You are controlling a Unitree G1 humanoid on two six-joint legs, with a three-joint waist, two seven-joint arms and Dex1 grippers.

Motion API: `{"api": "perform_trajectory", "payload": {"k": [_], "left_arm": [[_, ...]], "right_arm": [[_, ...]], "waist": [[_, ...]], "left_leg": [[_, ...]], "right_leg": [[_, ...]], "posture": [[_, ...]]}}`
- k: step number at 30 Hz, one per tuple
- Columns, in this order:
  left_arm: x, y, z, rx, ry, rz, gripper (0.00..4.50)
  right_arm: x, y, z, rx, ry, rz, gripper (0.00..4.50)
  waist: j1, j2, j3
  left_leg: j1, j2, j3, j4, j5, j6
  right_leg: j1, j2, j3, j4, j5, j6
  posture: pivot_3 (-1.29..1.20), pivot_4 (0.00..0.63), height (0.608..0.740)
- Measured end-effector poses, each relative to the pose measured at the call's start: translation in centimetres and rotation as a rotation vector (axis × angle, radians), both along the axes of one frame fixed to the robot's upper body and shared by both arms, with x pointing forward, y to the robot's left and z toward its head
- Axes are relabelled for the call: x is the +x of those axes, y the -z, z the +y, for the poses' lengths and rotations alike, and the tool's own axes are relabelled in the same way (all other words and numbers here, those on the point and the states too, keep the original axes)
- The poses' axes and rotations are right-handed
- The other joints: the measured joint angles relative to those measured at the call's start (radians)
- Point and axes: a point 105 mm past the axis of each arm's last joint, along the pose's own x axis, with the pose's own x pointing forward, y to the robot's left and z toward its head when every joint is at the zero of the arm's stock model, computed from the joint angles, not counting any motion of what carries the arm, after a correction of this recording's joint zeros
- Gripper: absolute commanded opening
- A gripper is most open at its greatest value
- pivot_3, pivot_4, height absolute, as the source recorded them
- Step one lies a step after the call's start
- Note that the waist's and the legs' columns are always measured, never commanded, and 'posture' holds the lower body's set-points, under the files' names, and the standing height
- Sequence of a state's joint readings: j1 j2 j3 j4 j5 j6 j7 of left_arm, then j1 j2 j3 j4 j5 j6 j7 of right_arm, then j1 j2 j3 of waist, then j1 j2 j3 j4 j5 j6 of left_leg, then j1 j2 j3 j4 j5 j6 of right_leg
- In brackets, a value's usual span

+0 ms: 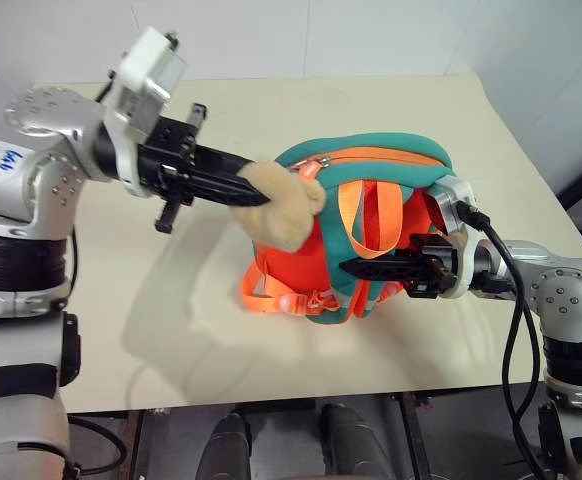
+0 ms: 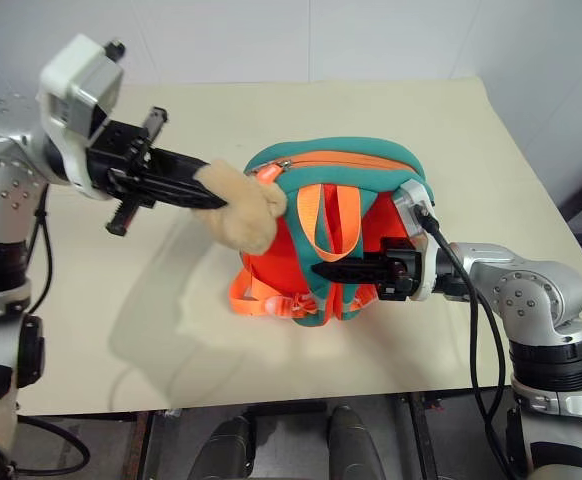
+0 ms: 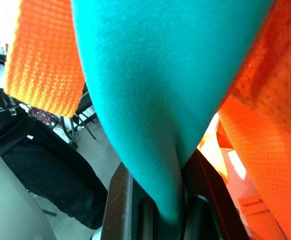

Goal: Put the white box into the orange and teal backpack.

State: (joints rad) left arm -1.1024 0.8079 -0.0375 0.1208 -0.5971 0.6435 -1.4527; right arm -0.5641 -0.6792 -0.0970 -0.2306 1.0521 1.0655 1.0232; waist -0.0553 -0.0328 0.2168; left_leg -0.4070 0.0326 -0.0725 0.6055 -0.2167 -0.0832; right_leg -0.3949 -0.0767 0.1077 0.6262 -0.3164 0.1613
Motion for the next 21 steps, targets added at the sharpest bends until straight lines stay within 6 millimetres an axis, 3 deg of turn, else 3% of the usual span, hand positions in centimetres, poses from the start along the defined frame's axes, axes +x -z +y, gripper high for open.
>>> {"api": "perform_trajectory", "payload": {"k": [4, 7, 9, 14, 21], "left_arm": [[1.5, -1.5, 1.8, -0.028, -0.080, -0.028, 0.37], [2.3, -1.0, 3.4, 0.010, -0.148, -0.011, 0.37], [3.1, 0.5, 4.8, 0.066, -0.227, 0.028, 0.37], [5.0, 7.8, 8.2, 0.234, -0.377, 0.179, 0.37], [5.6, 12.4, 7.7, 0.275, -0.363, 0.113, 0.37]], "right_arm": [[0.0, 0.0, 0.1, 0.004, 0.002, -0.002, 0.02], [0.0, -0.1, 0.1, 0.010, 0.000, -0.004, 0.02], [0.0, -0.1, 0.2, 0.012, 0.003, -0.004, 0.02], [0.1, 0.2, 0.3, 0.014, 0.018, 0.018, 0.02], [-0.2, 0.5, 0.4, 0.013, 0.024, 0.030, 0.02]], "waist": [[-0.002, 0.000, 0.000], [-0.005, 0.000, 0.000], [-0.007, 0.000, 0.000], [-0.002, 0.000, 0.000], [0.002, 0.000, 0.000]], "left_leg": [[0.000, 0.000, 0.000, -0.001, 0.000, 0.000], [0.000, 0.000, 0.000, -0.004, 0.000, 0.000], [0.001, 0.000, 0.000, -0.005, 0.000, 0.000], [0.000, 0.000, 0.000, -0.005, 0.000, 0.000], [0.000, 0.000, 0.000, -0.004, 0.000, 0.000]], "right_leg": [[0.000, 0.000, 0.000, 0.000, 0.000, 0.000], [-0.002, 0.000, 0.000, 0.000, -0.001, -0.001], [-0.002, 0.000, 0.000, 0.001, -0.001, -0.001], [-0.002, 0.000, 0.000, 0.001, -0.002, -0.002], [-0.002, 0.000, 0.000, 0.002, -0.001, -0.001]], "posture": [[0.00, 0.150, 0.740], [0.00, 0.150, 0.740], [0.00, 0.150, 0.740], [0.00, 0.150, 0.740], [0.00, 0.150, 0.740]]}}
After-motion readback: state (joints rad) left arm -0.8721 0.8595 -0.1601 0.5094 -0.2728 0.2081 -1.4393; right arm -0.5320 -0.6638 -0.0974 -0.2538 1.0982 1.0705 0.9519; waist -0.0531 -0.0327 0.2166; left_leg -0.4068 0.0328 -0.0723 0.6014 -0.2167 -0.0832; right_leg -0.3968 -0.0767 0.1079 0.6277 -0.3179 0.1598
